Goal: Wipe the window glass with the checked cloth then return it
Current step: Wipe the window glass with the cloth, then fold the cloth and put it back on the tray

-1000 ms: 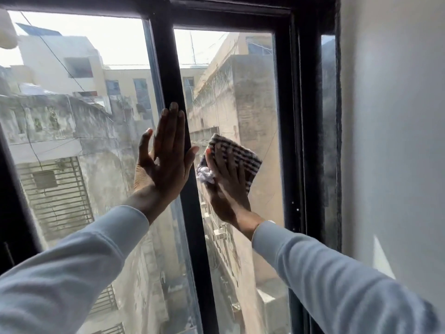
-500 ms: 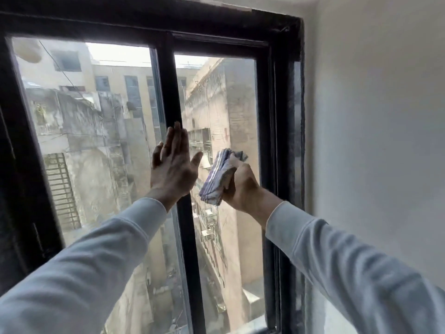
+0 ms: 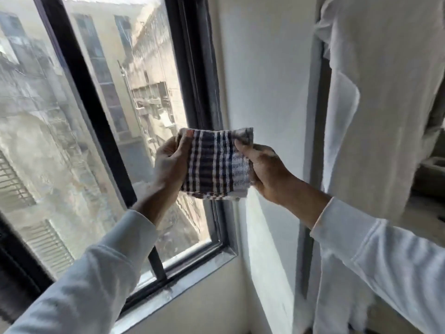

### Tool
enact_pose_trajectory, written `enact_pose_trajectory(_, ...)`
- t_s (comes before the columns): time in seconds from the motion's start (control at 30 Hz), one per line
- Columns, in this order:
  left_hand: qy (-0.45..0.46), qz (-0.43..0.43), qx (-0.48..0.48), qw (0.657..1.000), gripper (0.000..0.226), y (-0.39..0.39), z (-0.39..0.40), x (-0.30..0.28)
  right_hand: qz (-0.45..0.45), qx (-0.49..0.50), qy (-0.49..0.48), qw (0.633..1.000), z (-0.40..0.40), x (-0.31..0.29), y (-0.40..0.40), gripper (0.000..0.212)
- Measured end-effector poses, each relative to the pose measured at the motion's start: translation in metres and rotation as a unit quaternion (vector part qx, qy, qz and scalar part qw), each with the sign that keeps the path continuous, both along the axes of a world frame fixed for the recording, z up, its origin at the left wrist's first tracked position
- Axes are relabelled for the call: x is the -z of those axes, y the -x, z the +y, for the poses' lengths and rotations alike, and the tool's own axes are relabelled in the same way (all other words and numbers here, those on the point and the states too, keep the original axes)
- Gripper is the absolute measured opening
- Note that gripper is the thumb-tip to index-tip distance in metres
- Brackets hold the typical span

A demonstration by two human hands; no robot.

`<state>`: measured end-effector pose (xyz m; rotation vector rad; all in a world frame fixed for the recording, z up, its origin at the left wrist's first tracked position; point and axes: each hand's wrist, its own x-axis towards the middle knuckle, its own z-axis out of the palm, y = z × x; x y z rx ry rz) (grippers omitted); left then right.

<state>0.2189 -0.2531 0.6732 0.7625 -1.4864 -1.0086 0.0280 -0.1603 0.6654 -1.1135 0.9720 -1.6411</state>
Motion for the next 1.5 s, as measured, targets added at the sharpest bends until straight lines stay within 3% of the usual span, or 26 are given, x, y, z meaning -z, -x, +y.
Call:
enact_pose_trajectory(0.13,0.000,-0.029,0.005,1.000,0.031,0.074,0.029,0.070,0.046,0.127,-0.048,0.990,0.046,0.065,0.059,0.016)
enact_pose_trajectory(0.2,-0.011,-0.043,-0.014,0.999,0.034,0.107,0.047,0.110,0.052,0.177,-0.076,0.980,0.066,0.100,0.081,0.013)
enact_pose_trajectory(0.33,-0.038,-0.085,-0.012,0.996,0.040,0.156,0.079,0.197,0.075,0.240,-0.147,0.957,0.105,0.178,0.119,0.035)
enact_pose_trajectory(0.53,-0.091,-0.177,0.038,0.979,0.041,0.197,0.119,0.331,0.071,0.287,-0.256,0.920,0.165,0.306,0.148,0.030)
enact_pose_trajectory(0.7,-0.122,-0.276,0.098,0.948,0.046,0.220,0.145,0.447,0.040,0.344,-0.346,0.872,0.205,0.424,0.157,0.030)
enact_pose_trajectory(0.8,-0.119,-0.334,0.138,0.925,0.049,0.233,0.156,0.511,0.033,0.369,-0.395,0.841,0.229,0.499,0.160,0.046)
enact_pose_trajectory(1.0,-0.135,-0.391,0.211,0.885,0.046,0.255,0.169,0.651,0.009,0.417,-0.441,0.795,0.250,0.643,0.169,0.046)
enact_pose_trajectory(1.1,-0.108,-0.428,0.226,0.868,0.048,0.265,0.172,0.719,0.039,0.427,-0.469,0.772,0.252,0.707,0.176,0.050)
enact_pose_trajectory(1.37,-0.036,-0.543,0.223,0.809,0.044,0.288,0.164,0.817,0.083,0.454,-0.516,0.721,0.240,0.816,0.184,0.059)
enact_pose_trajectory(1.43,-0.049,-0.556,0.229,0.797,0.040,0.291,0.160,0.834,0.076,0.456,-0.536,0.706,0.239,0.832,0.186,0.049)
enact_pose_trajectory(1.5,-0.092,-0.540,0.258,0.796,0.032,0.292,0.159,0.846,0.073,0.422,-0.562,0.708,0.236,0.837,0.185,0.024)
